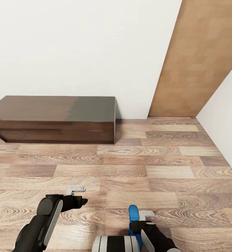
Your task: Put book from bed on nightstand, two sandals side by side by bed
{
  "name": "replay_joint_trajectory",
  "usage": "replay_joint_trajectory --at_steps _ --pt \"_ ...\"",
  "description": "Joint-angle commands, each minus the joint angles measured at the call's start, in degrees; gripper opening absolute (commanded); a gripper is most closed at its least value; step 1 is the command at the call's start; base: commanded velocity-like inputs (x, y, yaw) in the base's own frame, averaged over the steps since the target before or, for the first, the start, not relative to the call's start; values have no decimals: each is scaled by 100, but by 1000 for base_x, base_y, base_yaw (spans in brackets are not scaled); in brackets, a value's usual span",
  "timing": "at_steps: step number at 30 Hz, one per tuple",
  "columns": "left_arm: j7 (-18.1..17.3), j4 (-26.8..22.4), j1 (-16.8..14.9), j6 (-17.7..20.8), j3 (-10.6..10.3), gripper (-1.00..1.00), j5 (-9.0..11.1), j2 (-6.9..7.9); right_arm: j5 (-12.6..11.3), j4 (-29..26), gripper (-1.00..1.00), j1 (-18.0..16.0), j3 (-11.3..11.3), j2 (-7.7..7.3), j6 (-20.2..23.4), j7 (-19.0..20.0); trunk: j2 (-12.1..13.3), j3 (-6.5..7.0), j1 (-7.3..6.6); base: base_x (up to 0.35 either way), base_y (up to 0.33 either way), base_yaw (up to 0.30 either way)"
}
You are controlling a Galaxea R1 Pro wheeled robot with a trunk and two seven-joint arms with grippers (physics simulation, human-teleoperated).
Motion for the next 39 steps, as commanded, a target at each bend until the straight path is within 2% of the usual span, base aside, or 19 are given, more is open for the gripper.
replay_joint_trajectory --at_steps 1,11,39 --pt "-5 -4 -2 26 3 100 9 -1 -10 -12 100 0 14 0 36 -26 -2 -4 -1 0 0 0" --pt "-9 -3 -3 24 3 100 9 1 -9 -10 100 -36 14 0 36 -26 -15 -226 25 0 0 0" --pt "-13 -11 -3 26 4 100 9 2 -13 -10 100 -157 14 0 43 -33 -15 -226 25 0 0 0"
